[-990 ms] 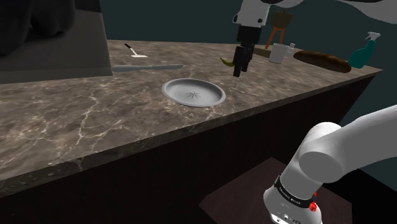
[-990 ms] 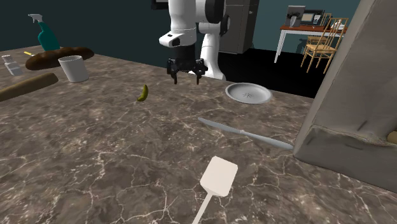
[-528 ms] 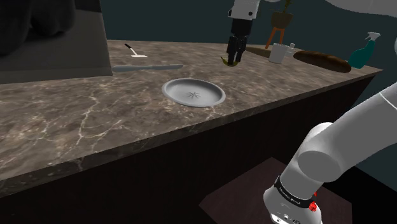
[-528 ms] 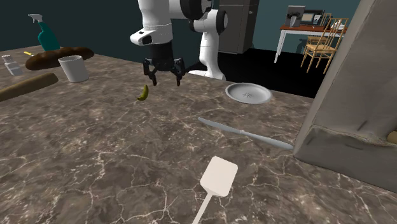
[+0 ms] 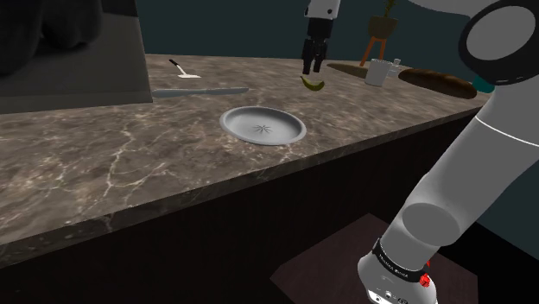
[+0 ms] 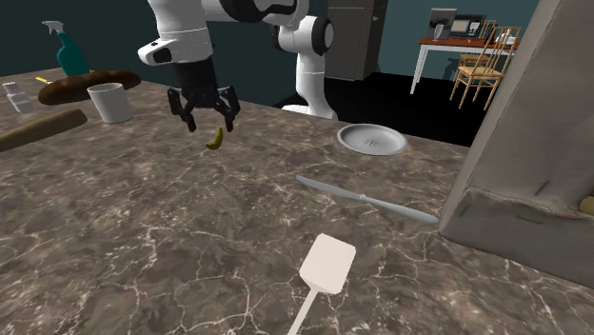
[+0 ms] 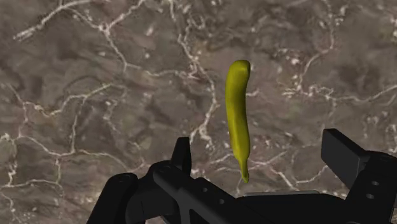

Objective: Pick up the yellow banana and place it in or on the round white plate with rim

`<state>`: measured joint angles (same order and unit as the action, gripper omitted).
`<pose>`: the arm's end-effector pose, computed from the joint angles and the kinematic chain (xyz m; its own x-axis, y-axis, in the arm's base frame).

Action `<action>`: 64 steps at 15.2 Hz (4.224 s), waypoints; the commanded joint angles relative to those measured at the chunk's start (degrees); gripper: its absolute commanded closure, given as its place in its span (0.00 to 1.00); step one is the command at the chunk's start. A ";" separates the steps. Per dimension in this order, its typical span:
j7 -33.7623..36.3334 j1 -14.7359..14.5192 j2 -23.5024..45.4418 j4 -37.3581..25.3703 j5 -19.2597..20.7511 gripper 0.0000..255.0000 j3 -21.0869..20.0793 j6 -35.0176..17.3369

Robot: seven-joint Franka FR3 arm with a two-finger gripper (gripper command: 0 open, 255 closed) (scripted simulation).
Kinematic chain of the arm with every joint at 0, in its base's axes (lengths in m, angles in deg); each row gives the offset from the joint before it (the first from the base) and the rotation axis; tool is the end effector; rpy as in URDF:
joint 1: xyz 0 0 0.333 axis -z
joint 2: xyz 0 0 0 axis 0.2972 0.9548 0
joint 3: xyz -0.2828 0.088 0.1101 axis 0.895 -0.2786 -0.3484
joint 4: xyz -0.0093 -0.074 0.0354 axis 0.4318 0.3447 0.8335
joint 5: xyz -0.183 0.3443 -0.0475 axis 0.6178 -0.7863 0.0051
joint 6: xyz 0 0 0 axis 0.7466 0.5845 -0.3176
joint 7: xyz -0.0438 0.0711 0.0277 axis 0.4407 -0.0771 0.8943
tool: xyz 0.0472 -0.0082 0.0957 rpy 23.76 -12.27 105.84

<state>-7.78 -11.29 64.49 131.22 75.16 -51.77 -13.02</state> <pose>0.4907 -0.1555 0.6485 0.9908 0.1271 -0.0464 0.1255 -0.9914 -0.0359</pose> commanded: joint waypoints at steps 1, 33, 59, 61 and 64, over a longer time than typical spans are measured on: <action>-0.62 0.28 0.74 0.56 -0.13 0.00 0.37 -1.28; -0.61 0.27 1.09 -1.78 -0.20 1.00 0.37 0.72; 21.58 -8.39 -12.28 5.61 -2.74 1.00 -12.79 6.22; 24.43 -9.35 -13.24 6.57 -3.49 1.00 -14.65 6.10; 28.72 -10.76 -14.24 7.50 -4.71 1.00 -17.50 5.91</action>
<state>19.18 -21.51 50.27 138.52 70.92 -68.14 -6.85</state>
